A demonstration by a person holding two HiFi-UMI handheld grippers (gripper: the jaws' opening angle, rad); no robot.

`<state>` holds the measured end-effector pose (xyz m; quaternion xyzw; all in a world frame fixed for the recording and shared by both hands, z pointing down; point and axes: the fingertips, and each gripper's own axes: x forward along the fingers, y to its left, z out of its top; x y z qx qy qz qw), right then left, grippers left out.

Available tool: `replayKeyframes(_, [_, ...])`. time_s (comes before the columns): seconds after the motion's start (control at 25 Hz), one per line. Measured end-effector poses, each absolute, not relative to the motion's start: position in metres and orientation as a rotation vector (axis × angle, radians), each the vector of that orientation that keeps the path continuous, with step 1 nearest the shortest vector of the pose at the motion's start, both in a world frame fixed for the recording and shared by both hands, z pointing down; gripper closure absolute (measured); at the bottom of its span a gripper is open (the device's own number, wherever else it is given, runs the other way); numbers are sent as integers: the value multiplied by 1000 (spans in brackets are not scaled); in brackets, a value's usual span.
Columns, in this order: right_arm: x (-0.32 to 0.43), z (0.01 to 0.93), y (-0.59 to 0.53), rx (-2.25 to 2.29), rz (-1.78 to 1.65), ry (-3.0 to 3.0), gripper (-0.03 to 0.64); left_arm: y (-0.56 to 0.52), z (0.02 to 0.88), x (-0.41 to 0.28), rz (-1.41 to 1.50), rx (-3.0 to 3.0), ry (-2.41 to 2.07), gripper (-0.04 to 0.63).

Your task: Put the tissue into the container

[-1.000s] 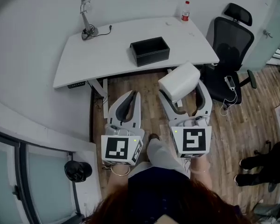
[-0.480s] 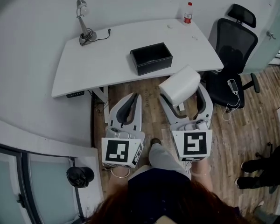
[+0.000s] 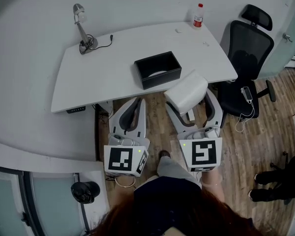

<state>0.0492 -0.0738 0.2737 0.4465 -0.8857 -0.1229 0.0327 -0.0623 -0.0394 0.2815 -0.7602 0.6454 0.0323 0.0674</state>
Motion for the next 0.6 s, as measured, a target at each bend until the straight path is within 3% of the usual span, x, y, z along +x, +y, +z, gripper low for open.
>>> replayKeyframes(0.6, [42, 281, -145, 1306, -297, -2737, 193, -114, 275, -73, 93, -2254, 1967, 558])
